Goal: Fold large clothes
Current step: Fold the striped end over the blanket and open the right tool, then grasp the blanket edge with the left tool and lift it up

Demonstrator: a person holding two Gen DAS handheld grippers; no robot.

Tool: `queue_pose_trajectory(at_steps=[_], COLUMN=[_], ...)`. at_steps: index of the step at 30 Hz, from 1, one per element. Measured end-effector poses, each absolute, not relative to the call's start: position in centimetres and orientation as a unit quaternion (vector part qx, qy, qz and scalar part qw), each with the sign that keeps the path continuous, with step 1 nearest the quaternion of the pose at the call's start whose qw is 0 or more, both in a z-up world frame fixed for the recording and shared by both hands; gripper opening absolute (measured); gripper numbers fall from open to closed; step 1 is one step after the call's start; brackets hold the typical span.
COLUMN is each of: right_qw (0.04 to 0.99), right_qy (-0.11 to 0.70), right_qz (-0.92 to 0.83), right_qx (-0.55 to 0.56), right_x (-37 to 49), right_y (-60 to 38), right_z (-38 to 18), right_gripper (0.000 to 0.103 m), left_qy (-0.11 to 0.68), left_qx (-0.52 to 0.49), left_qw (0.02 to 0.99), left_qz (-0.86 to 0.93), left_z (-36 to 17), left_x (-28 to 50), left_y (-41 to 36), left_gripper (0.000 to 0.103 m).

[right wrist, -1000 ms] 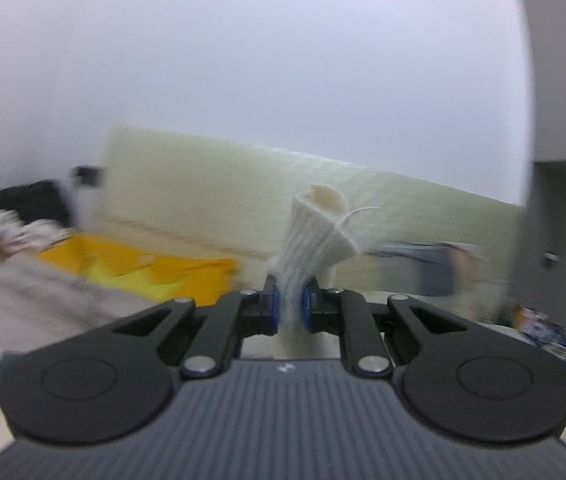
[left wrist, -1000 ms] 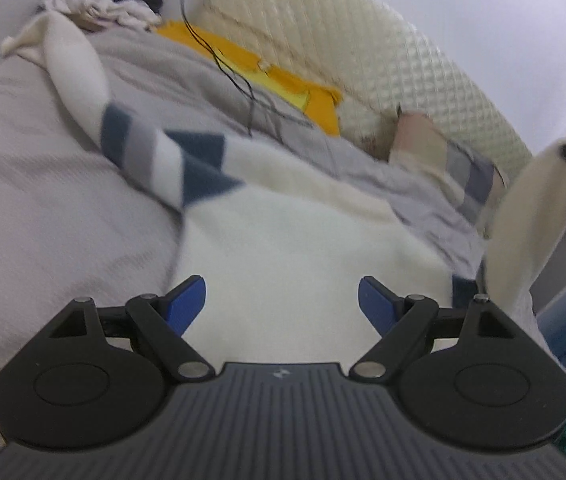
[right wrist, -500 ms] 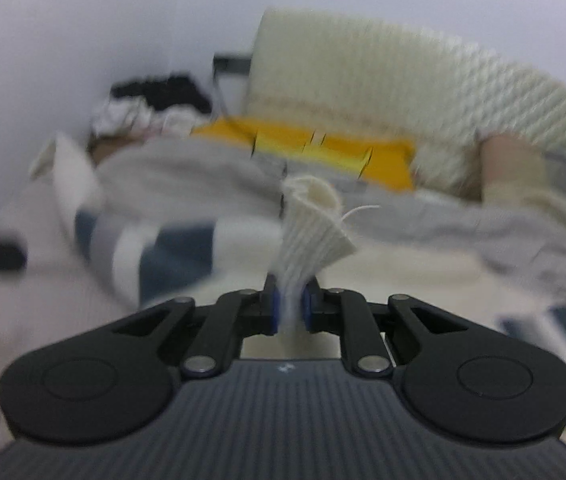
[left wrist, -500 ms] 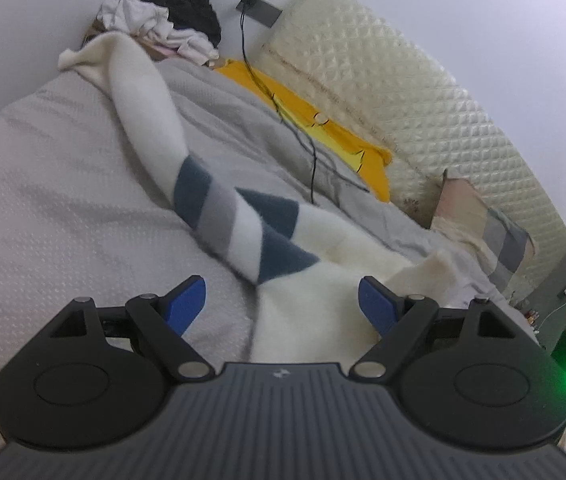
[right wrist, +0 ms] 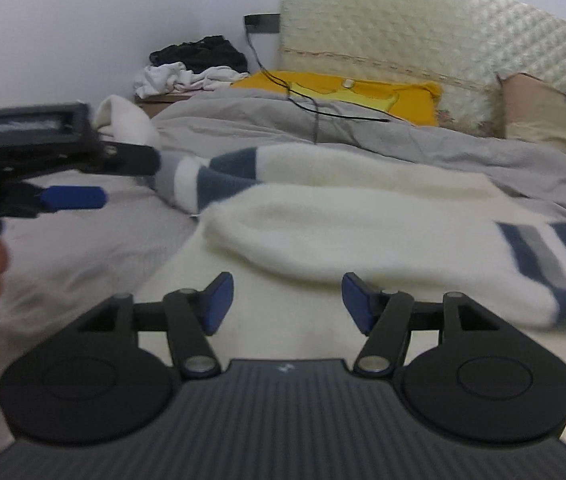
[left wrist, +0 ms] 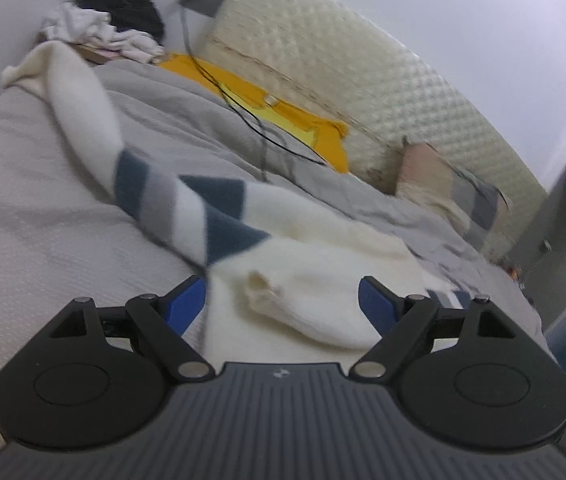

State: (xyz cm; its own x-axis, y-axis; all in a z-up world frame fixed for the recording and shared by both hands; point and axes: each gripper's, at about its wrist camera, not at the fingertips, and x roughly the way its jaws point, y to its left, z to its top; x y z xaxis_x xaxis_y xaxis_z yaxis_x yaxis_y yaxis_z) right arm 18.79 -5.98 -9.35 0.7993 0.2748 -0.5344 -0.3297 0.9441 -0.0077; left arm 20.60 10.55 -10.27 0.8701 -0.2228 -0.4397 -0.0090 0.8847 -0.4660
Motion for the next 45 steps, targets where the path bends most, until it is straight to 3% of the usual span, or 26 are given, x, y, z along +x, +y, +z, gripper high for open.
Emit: queue_pose_trajectory(at_steps=[11, 17, 23, 35, 45], right_qw=[0.962, 0.965, 0.963, 0.950, 0.940], right_qy=[0.267, 0.250, 0.247, 0.274, 0.300], right_qz=[0.046, 0.032, 0.028, 0.020, 0.020], right_qx=[0.039, 0.068, 0.100, 0.150, 0.160], right_x=[11.0, 10.4, 11.3, 14.8, 15.2], right_y=[-11.8, -13.5, -15.5, -17.1, -17.6], right_z=[-7.8, -8.2, -8.9, -11.3, -12.8], right_gripper=[0.062, 0.062, 0.062, 0.062, 0.062], left_qy=[0.279, 0.285, 0.269, 0.338, 0.332], left_qx=[-0.136, -0.033, -0.003, 0.011, -0.057], left_qw=[0.946, 0.952, 0.959, 0.941, 0.941], left_qz=[-0.094, -0.107, -0.085, -0.031, -0.034], left_z=[-10.6, -11.6, -12.7, -18.5, -16.8], left_x=[20.4, 22.3, 25.8, 32.0, 32.1], left_y=[4.2, 0.4, -0.3, 0.2, 2.9], left_gripper=[0.086, 0.086, 0.086, 0.084, 0.084])
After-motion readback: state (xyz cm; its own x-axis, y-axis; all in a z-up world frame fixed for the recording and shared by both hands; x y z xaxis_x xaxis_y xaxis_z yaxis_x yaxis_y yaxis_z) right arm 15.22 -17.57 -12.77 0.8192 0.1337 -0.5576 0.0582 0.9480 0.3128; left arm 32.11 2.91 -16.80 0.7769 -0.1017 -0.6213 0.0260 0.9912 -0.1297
